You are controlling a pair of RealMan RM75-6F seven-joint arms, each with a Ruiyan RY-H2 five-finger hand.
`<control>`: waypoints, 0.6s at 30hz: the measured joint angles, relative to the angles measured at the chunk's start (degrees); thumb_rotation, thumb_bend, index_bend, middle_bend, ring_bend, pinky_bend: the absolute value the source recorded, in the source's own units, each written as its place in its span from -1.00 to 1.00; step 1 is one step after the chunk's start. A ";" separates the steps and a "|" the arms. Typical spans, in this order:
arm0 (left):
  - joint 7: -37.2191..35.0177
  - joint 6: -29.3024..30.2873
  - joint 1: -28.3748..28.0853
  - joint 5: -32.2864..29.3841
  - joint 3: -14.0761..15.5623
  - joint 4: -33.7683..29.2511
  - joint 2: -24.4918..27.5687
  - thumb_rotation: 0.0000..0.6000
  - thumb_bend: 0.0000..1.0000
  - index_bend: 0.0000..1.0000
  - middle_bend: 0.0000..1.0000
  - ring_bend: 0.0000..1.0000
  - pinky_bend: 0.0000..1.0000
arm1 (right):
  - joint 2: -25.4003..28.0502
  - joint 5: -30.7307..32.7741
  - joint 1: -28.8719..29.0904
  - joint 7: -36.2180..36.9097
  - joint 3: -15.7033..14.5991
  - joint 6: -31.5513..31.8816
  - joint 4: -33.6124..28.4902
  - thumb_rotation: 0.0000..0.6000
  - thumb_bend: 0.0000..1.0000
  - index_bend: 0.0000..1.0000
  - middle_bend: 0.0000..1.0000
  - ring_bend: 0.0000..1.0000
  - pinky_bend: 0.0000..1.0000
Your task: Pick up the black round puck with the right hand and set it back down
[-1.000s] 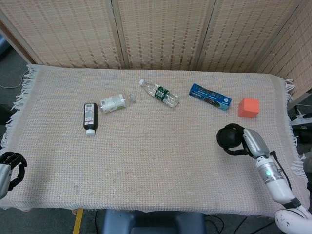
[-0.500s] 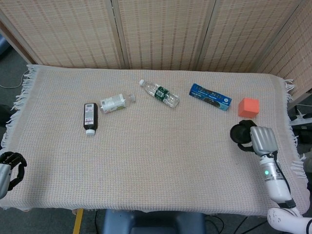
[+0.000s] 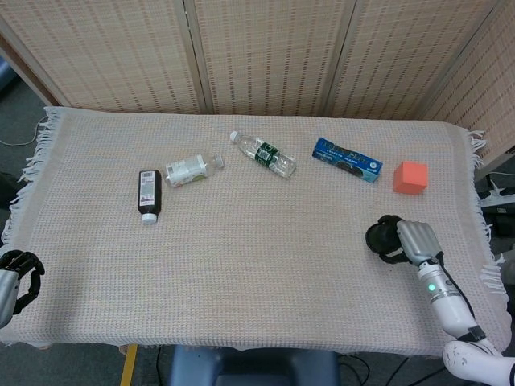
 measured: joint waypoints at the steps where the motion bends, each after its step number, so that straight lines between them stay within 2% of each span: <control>1: -0.05 0.04 0.01 0.00 -0.01 0.02 0.01 1.00 0.22 0.18 -0.07 -0.29 0.12 | 0.35 -0.13 0.30 0.86 -0.28 -1.71 -0.13 1.00 -0.31 0.26 0.05 0.28 0.48; 4: -0.23 0.16 0.06 0.02 -0.02 0.03 0.05 1.00 0.21 0.18 -0.07 -0.29 0.12 | 0.30 -0.17 1.10 1.16 -1.16 -3.79 0.19 1.00 -0.31 0.26 0.05 0.28 0.48; 15: -0.21 0.23 0.07 0.05 -0.04 -0.03 0.12 1.00 0.21 0.19 -0.07 -0.29 0.12 | -5.38 6.13 3.39 -10.34 -3.47 -0.04 4.21 1.00 -0.31 0.25 0.05 0.28 0.49; 18: -0.29 0.32 0.10 0.09 -0.04 0.00 0.11 1.00 0.21 0.18 -0.07 -0.29 0.12 | -6.20 7.46 3.99 -11.63 -3.93 -0.15 5.03 1.00 -0.31 0.19 0.05 0.24 0.47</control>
